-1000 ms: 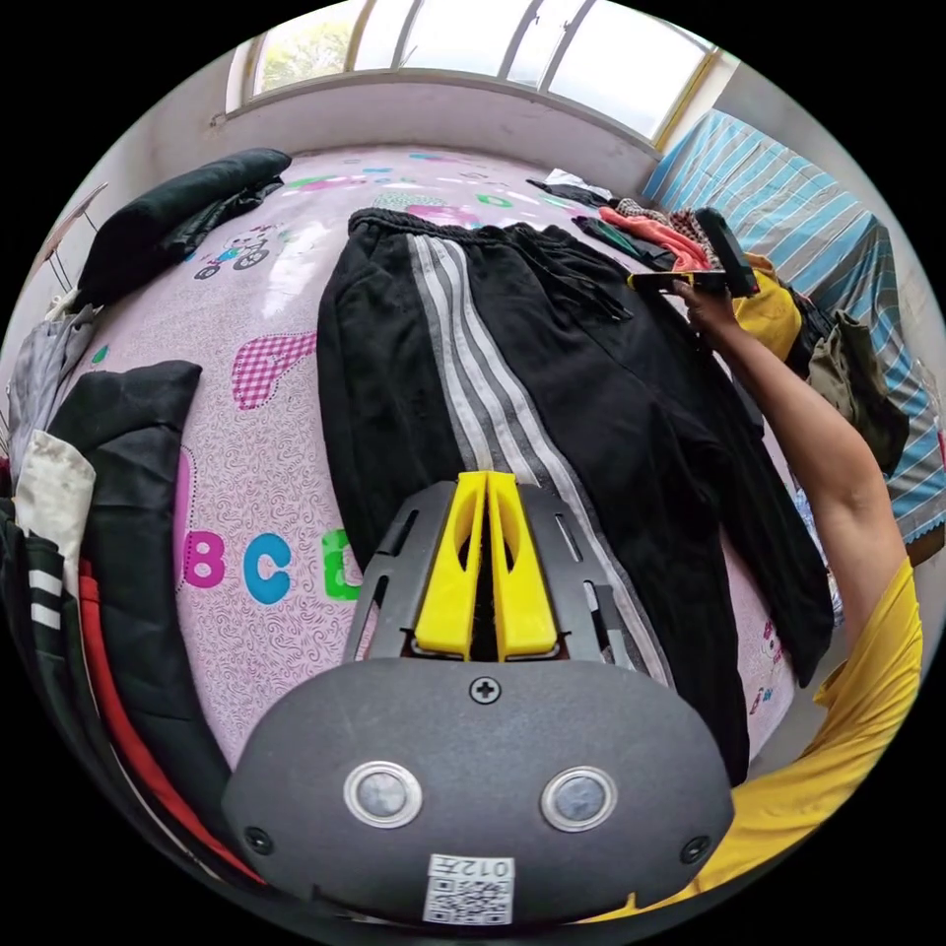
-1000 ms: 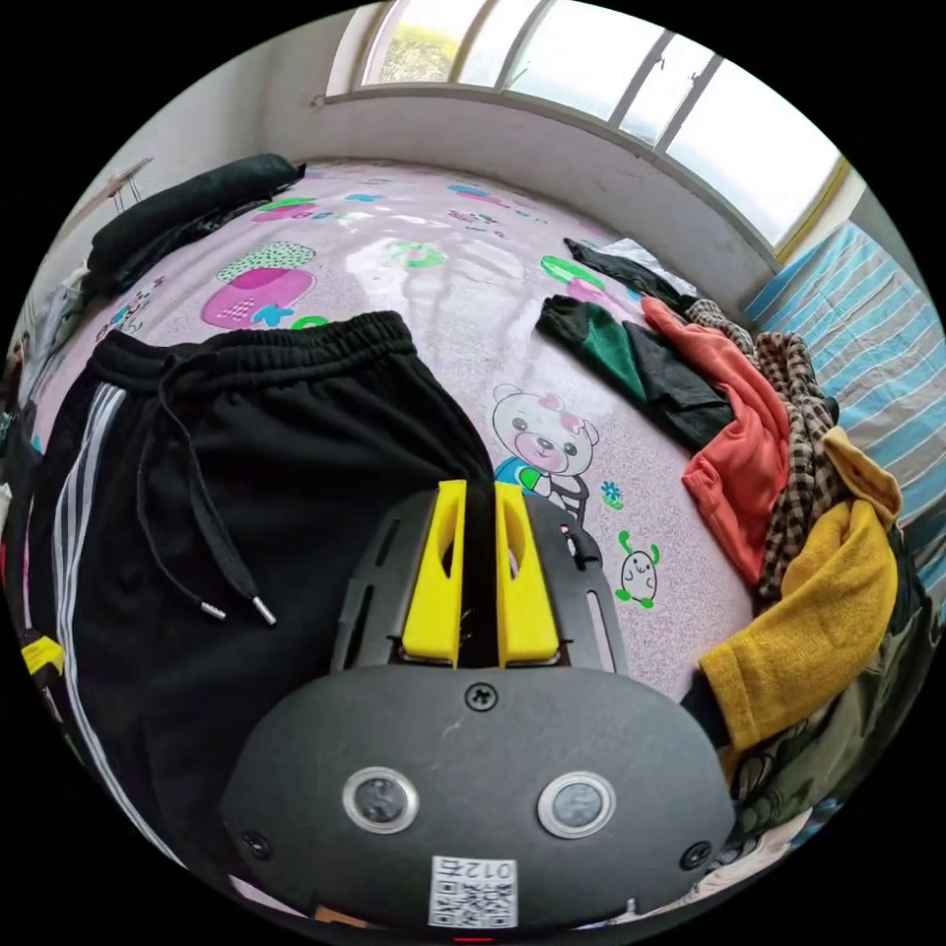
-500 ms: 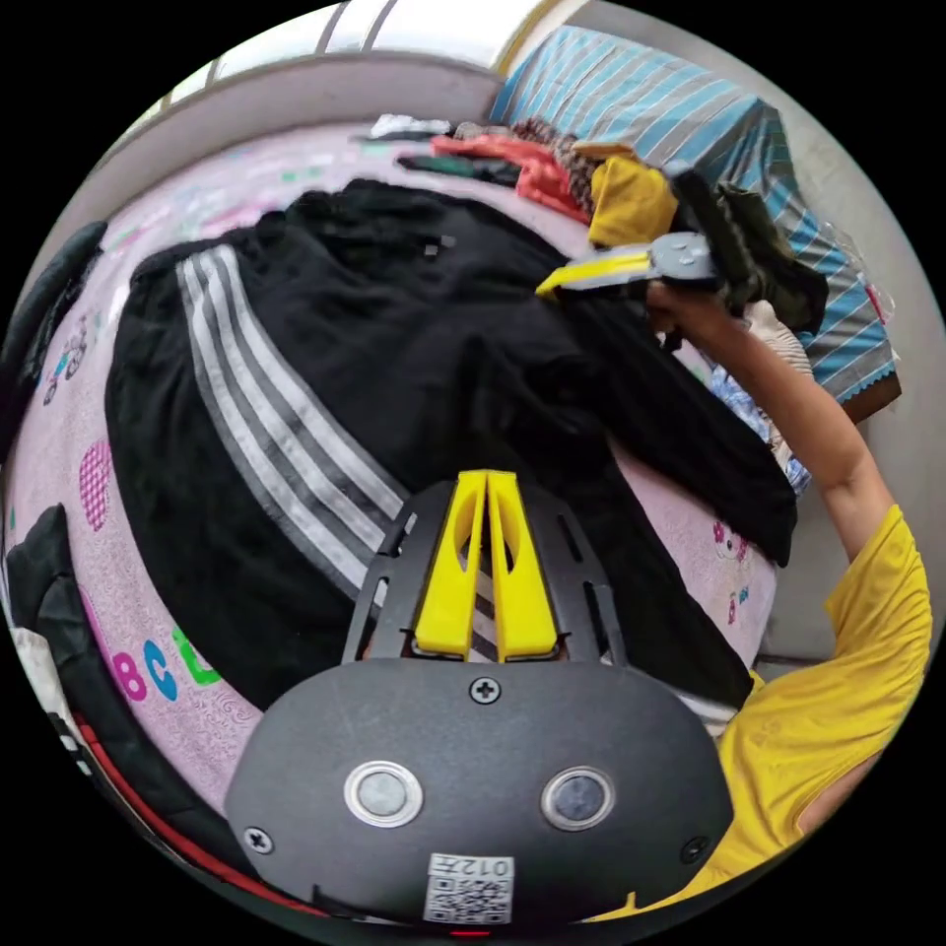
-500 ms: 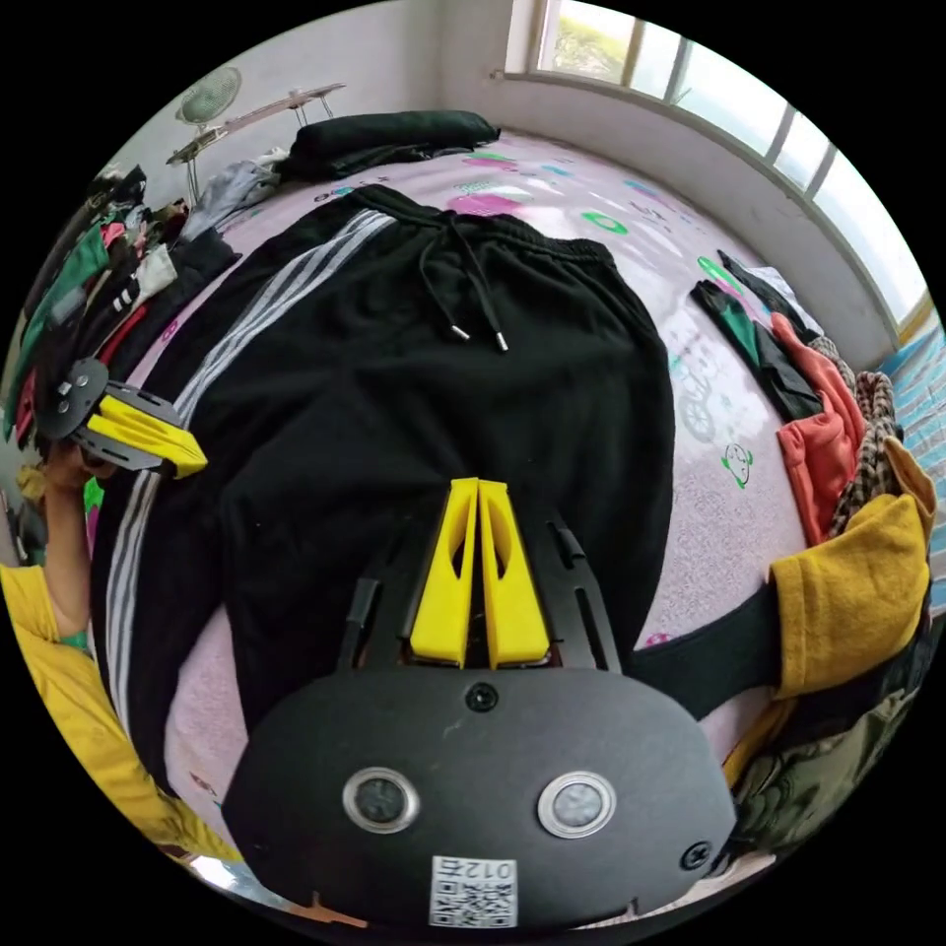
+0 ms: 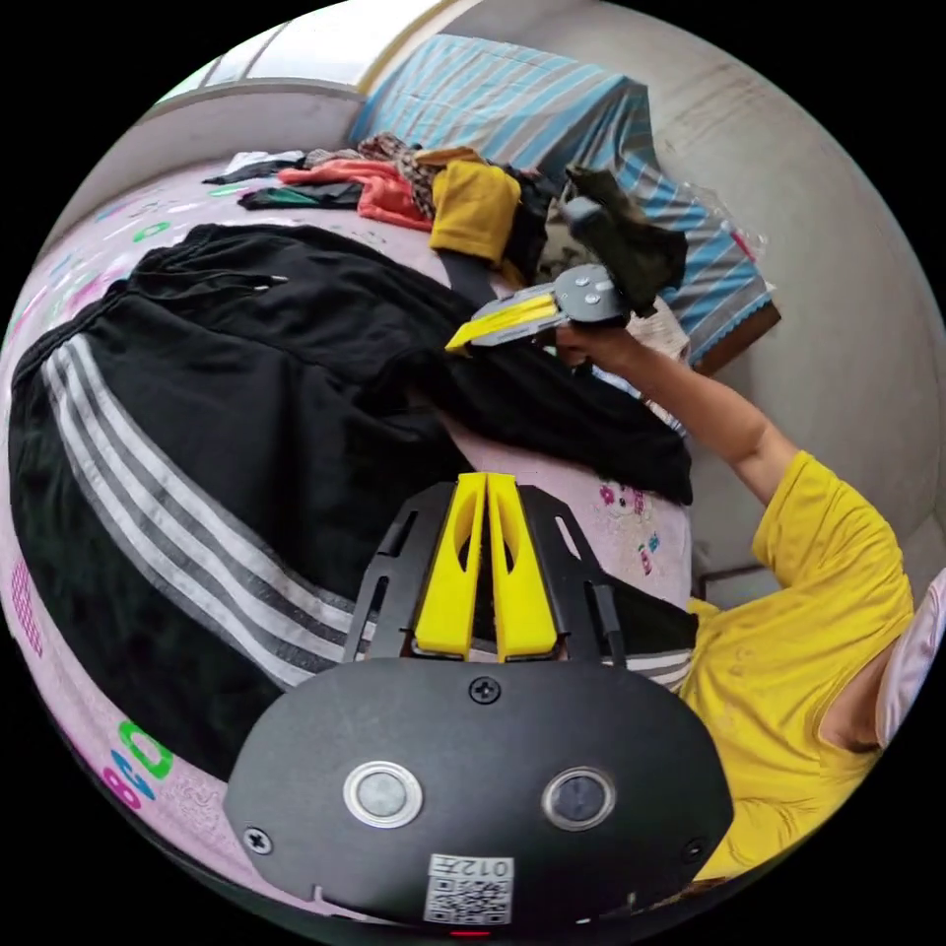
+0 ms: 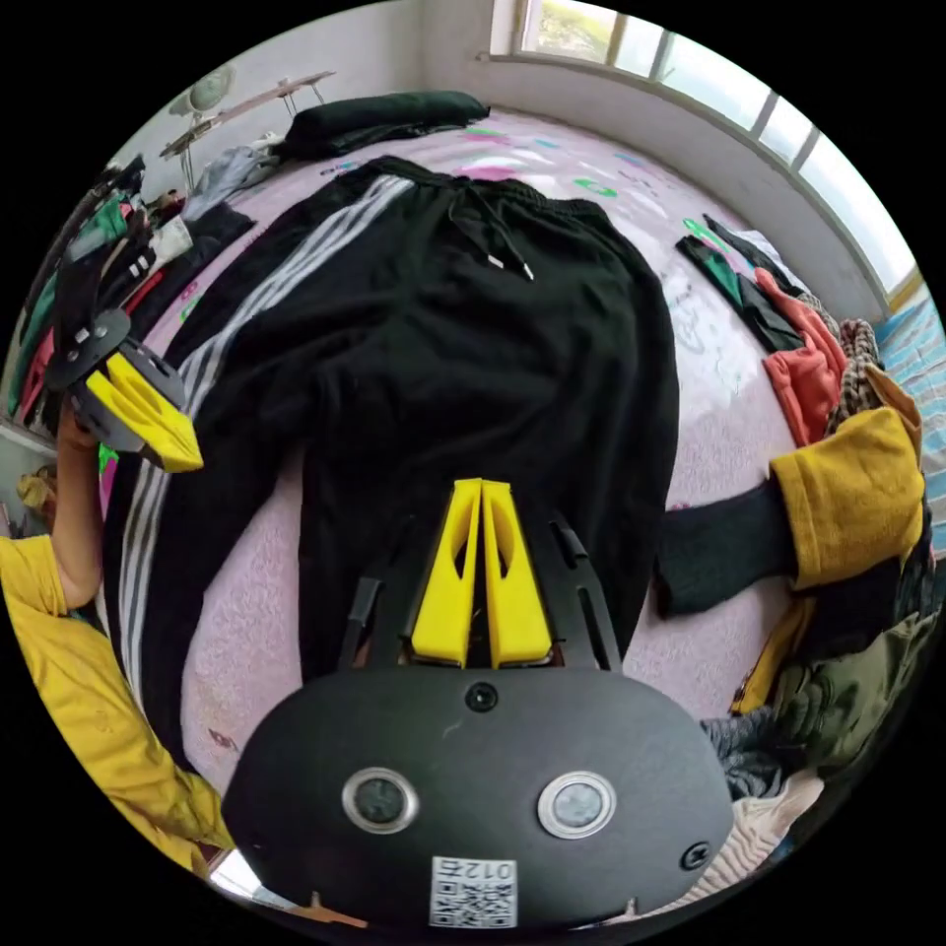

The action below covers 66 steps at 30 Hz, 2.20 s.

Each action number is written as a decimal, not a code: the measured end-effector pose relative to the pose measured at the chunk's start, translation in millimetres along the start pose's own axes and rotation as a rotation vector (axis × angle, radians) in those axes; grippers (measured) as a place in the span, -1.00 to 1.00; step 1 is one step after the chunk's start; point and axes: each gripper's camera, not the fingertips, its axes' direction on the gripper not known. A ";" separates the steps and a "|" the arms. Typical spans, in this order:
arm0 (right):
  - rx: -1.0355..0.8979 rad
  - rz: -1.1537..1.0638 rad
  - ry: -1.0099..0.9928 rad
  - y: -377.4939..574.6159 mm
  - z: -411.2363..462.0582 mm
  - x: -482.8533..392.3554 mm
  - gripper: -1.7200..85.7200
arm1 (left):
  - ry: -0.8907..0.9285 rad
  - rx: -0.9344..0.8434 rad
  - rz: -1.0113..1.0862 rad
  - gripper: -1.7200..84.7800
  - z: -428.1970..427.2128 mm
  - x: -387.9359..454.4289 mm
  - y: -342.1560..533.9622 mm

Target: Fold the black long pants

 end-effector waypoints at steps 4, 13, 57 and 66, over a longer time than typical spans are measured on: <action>0.014 0.073 0.080 32.0 -12.7 25.1 -0.95 | -0.041 -0.115 0.027 -0.95 24.7 3.5 -4.3; 0.089 0.338 -0.017 129.8 -82.7 82.7 -0.95 | 0.087 0.024 0.051 -0.95 26.2 2.9 0.5; 0.101 0.429 -0.048 550.1 -283.6 -218.1 -0.94 | -0.253 -0.047 -0.256 -0.95 54.7 156.5 147.0; 0.382 -0.022 -0.397 563.0 -343.2 -454.4 -0.88 | -0.345 0.212 -0.666 -0.95 -10.5 136.0 231.4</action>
